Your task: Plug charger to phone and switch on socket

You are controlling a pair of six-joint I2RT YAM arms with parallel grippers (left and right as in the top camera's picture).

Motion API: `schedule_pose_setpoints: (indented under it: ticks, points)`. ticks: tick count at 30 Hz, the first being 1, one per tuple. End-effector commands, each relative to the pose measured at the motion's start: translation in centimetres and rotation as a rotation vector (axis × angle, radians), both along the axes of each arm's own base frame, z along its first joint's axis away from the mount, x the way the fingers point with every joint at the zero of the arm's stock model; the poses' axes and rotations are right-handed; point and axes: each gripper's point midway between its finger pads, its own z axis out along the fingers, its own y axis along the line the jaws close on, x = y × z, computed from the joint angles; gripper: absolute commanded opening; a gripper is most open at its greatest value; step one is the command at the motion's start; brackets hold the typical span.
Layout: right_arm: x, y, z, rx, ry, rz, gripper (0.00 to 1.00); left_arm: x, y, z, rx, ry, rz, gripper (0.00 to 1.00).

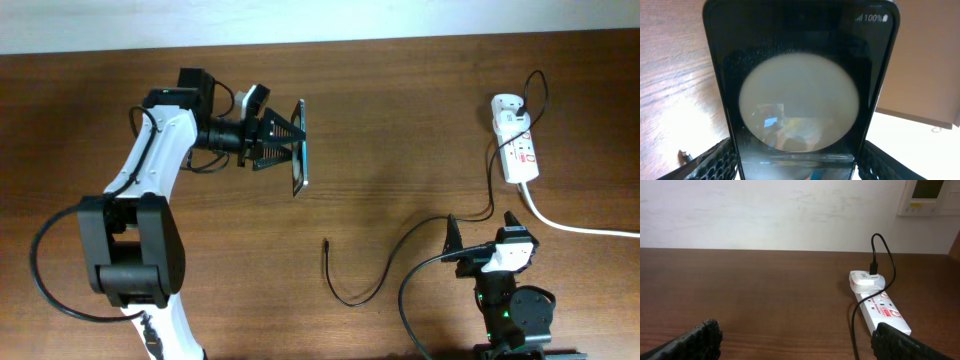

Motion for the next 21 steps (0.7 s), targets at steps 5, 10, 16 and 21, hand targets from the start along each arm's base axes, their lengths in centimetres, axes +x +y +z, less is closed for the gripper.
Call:
schedule_pose_setpoints:
  ticks: [5, 10, 16, 21]
  points:
    - [0.0, 0.3, -0.2, 0.004, 0.004, 0.015, 0.98, 0.7, -0.3, 1.8, -0.082, 0.008, 0.011, 0.0]
    - [-0.7, 4.9, 1.0, 0.03, -0.044, 0.285, 0.99, 1.8, -0.3, 1.9, -0.083, 0.005, 0.032, 0.0]
    - [-1.0, 5.4, 1.9, 0.165, -0.038, 0.309, 0.99, 2.3, -0.4, 2.0, -0.083, 0.037, 0.051, 0.0]
    - [-1.0, 5.9, 3.6, 0.236, -0.014, 0.332, 0.99, 3.0, -0.4, 2.1, -0.083, 0.057, 0.073, 0.0]
